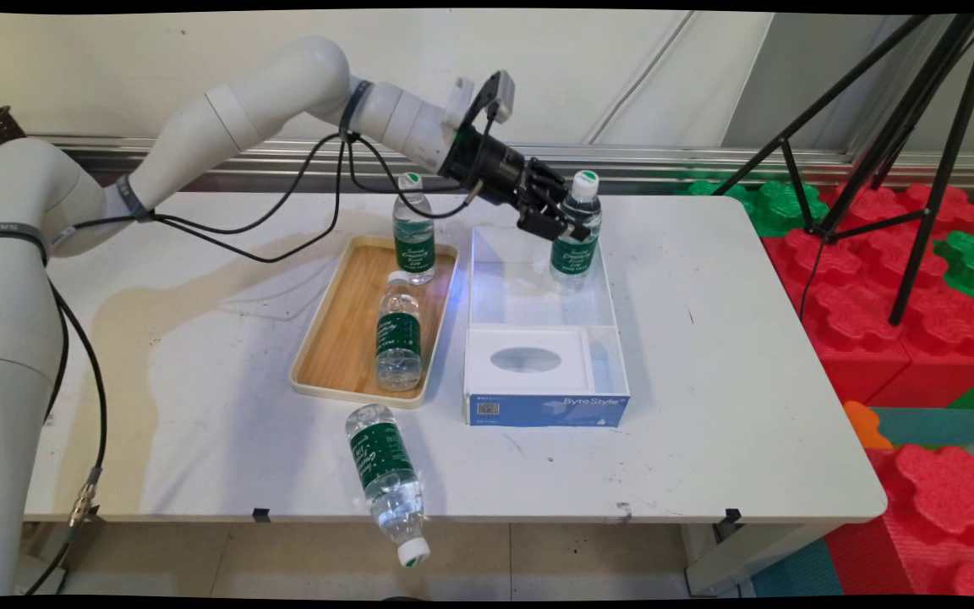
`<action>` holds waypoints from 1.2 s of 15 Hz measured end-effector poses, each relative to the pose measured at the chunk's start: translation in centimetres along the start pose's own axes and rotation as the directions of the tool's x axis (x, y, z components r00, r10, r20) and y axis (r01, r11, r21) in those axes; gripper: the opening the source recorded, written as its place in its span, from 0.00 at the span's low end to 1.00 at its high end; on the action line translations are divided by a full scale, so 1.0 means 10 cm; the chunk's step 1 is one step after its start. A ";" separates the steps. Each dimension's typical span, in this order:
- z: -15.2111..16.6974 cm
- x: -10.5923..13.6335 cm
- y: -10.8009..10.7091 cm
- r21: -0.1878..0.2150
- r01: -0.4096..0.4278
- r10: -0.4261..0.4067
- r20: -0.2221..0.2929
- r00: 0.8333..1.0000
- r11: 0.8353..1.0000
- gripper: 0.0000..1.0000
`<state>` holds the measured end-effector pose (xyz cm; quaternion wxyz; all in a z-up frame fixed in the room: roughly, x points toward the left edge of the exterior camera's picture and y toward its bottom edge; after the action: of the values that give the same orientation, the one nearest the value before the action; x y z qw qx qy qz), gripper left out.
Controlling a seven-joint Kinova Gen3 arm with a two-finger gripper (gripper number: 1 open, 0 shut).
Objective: Place the picked object on the tray
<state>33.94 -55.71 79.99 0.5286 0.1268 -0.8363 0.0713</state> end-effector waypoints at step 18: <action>-1.34 0.82 0.41 0.005 0.159 -0.158 -0.116 0.981 0.987 0.00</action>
<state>41.02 -49.51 93.24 0.5789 0.1927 -0.7912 0.0422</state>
